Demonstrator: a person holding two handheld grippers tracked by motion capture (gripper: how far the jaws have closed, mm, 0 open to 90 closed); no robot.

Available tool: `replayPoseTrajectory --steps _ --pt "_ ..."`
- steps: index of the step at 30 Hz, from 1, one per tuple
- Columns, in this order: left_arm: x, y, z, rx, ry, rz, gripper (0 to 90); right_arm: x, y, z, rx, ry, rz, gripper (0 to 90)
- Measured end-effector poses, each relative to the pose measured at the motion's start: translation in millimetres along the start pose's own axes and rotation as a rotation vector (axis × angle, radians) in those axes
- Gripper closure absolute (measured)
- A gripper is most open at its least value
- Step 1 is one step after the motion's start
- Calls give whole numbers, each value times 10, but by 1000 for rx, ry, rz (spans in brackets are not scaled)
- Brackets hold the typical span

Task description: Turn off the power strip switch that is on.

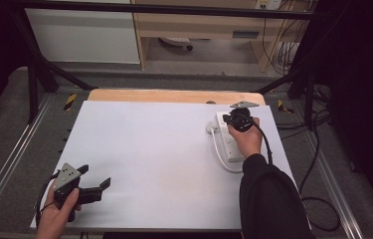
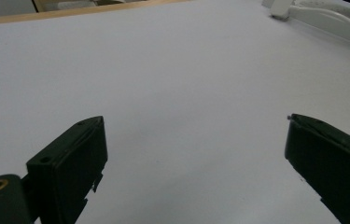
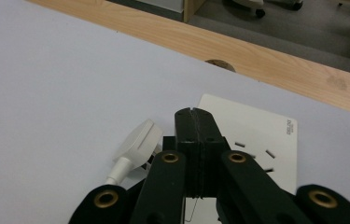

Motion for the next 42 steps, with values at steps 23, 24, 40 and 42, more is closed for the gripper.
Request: replayPoseTrajectory --steps 23,24,40,42 --pt "26 -10 31 -19 -30 5 60 68 72 215 56 -72 8 900" --pt "27 -9 32 -19 -32 5 60 71 71 220 53 -75 9 900" --pt "30 0 32 -17 -35 18 60 117 33 230 49 -90 10 900" --pt "30 1 31 -16 -35 19 60 122 32 228 44 -87 10 900"
Point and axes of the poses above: each handheld gripper's, and its own axes: x roughly forward along the jaws, z roughly out of its underside, y roughly to its right, the point moved 1 cm from there along x, roughly forward along the jaws, and after that the axes turned 11 degrees about y, right-handed, at the moved point
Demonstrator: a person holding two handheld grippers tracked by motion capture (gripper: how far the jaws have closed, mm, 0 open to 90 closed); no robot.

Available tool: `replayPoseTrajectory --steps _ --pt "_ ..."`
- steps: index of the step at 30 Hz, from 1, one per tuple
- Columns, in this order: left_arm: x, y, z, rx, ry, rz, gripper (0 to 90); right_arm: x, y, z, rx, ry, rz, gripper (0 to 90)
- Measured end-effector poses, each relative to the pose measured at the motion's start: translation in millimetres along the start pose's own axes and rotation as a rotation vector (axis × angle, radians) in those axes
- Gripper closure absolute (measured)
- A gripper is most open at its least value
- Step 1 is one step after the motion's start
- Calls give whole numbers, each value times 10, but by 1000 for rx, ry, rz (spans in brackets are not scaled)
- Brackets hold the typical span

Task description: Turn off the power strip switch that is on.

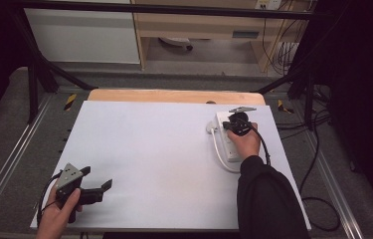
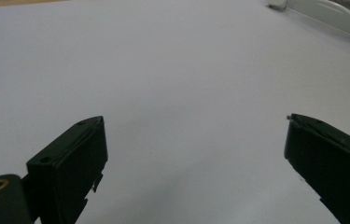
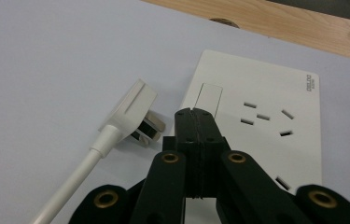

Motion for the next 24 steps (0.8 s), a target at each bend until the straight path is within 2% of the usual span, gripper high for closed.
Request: replayPoseTrajectory --steps 24 --pt "-2 -1 0 -2 2 1 60 15 39 14 -4 -5 12 900"
Point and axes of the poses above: each handheld gripper's, and its own axes: x roughly forward along the jaws, z roughly out of its underside, y roughly to its right, the point moved 1 cm from there along x, roughly forward along the jaws, and after that the axes turned 11 degrees about y, right-handed, at the moved point
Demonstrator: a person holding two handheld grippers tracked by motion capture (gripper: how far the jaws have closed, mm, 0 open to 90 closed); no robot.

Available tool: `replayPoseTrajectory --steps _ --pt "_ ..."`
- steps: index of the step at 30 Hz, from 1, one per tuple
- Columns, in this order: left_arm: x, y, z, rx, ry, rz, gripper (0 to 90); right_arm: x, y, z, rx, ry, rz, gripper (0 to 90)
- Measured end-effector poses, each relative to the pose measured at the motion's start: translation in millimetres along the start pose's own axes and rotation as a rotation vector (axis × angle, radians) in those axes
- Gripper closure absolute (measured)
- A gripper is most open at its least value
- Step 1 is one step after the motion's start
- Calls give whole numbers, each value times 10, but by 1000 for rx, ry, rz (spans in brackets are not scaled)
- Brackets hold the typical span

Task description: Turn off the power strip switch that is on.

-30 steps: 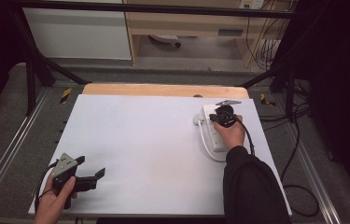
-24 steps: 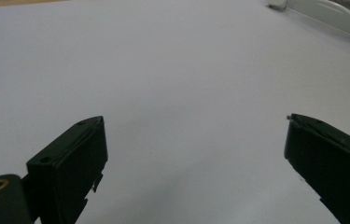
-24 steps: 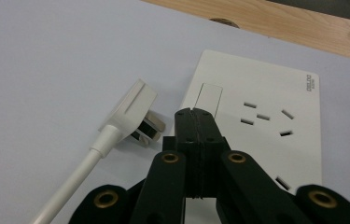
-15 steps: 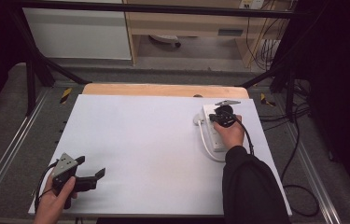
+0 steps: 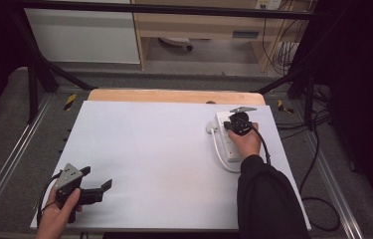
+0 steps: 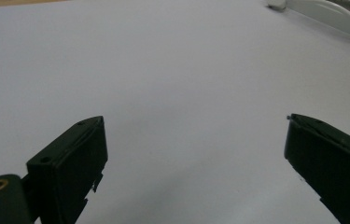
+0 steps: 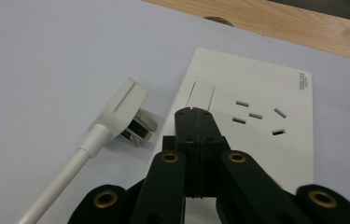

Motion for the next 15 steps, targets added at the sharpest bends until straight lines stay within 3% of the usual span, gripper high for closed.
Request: replayPoseTrajectory --steps 15 --pt "-4 3 -4 0 4 1 60 14 -27 -3 -13 5 6 900"
Point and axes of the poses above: each handheld gripper's, and its own axes: x roughly forward along the jaws, z roughly out of its underside, y roughly to its right, the point moved 1 cm from there along x, roughly forward along the jaws, and after that the axes turned 11 degrees about y, right-handed, at the moved point
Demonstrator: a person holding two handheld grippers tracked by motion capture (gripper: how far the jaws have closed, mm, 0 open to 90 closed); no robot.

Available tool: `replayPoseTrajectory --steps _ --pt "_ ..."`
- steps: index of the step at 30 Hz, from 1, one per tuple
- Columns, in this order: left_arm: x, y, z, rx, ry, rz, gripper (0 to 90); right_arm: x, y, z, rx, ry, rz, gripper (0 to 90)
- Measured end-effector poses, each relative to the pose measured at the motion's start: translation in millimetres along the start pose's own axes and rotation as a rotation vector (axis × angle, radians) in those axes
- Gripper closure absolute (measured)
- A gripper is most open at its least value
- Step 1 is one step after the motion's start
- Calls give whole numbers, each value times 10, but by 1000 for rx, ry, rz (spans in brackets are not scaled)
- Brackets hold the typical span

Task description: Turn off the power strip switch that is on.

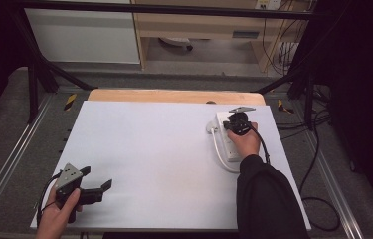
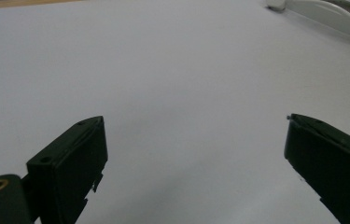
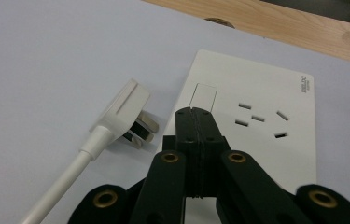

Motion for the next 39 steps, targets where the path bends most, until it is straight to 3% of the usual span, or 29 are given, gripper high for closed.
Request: replayPoseTrajectory --steps 39 --pt "-6 0 -5 7 1 0 60 32 -35 7 -2 -8 17 900"
Point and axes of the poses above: each handheld gripper's, and its own axes: x roughly forward along the jaws, z roughly out of its underside, y roughly to its right, the point moved 1 cm from there along x, roughly forward along the jaws, and after that the axes turned 11 degrees about y, right-handed, at the moved point
